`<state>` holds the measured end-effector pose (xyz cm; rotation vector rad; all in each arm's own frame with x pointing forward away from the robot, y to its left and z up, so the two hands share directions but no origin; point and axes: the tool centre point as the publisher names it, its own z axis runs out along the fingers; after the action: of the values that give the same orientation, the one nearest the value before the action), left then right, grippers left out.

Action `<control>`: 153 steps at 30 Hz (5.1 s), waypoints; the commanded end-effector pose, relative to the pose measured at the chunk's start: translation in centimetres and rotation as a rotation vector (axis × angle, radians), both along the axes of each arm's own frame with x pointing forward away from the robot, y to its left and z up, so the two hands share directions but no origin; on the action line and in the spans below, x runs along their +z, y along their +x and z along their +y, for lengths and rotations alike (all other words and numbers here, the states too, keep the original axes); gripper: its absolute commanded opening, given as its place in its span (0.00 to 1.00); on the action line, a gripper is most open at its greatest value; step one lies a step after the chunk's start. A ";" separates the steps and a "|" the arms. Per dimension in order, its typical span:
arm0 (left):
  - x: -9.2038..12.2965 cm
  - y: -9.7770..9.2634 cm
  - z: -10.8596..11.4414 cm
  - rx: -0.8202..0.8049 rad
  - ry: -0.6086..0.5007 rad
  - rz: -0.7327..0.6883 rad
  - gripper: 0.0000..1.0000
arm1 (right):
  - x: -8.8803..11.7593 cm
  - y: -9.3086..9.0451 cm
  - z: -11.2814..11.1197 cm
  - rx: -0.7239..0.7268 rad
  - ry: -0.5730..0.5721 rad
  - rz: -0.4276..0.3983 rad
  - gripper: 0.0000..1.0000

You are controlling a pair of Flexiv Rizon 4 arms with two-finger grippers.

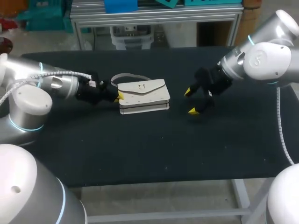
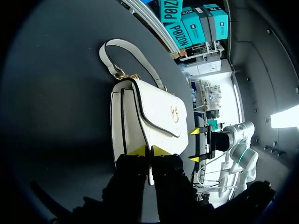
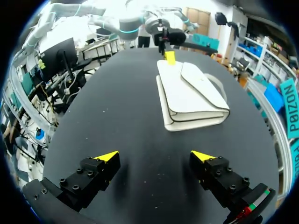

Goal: Pick up the bag, open it, inspect its contents, close it, and place it on the opposite side

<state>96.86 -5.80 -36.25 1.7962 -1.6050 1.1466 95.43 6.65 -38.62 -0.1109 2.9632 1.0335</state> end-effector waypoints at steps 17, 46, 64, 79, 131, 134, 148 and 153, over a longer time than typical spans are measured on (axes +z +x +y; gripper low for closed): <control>-0.6 -1.1 -2.8 -0.143 0.005 0.042 0.00 | -0.1 0.0 0.0 0.000 0.001 -0.001 1.00; 3.9 -0.2 4.3 -0.136 0.167 -0.020 1.00 | 4.9 -1.3 2.0 -0.059 -0.199 -0.207 1.00; 5.8 0.0 5.1 -0.434 0.413 -0.213 1.00 | 4.7 -2.0 4.8 -0.085 -0.338 -0.297 1.00; 5.8 0.0 5.1 -0.434 0.413 -0.213 1.00 | 4.7 -2.5 4.8 -0.128 -0.382 -0.359 1.00; 4.7 0.1 0.2 -1.006 0.683 -1.120 1.00 | 1.4 0.4 7.4 -0.104 -0.531 -0.671 0.52; 4.5 0.0 0.1 -1.036 0.675 -1.142 1.00 | 1.2 0.7 7.4 -0.101 -0.529 -0.672 0.52; 3.4 -0.1 -0.7 -1.145 0.646 -1.172 1.00 | 0.8 1.7 7.4 -0.100 -0.526 -0.704 0.48; 3.1 -0.1 -0.9 -1.163 0.641 -1.186 1.00 | 0.9 1.9 7.6 -0.103 -0.521 -0.715 0.26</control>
<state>96.46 -6.52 -32.85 -0.1139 -3.2145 1.0828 97.29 14.15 -37.37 -0.2593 2.4532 0.1182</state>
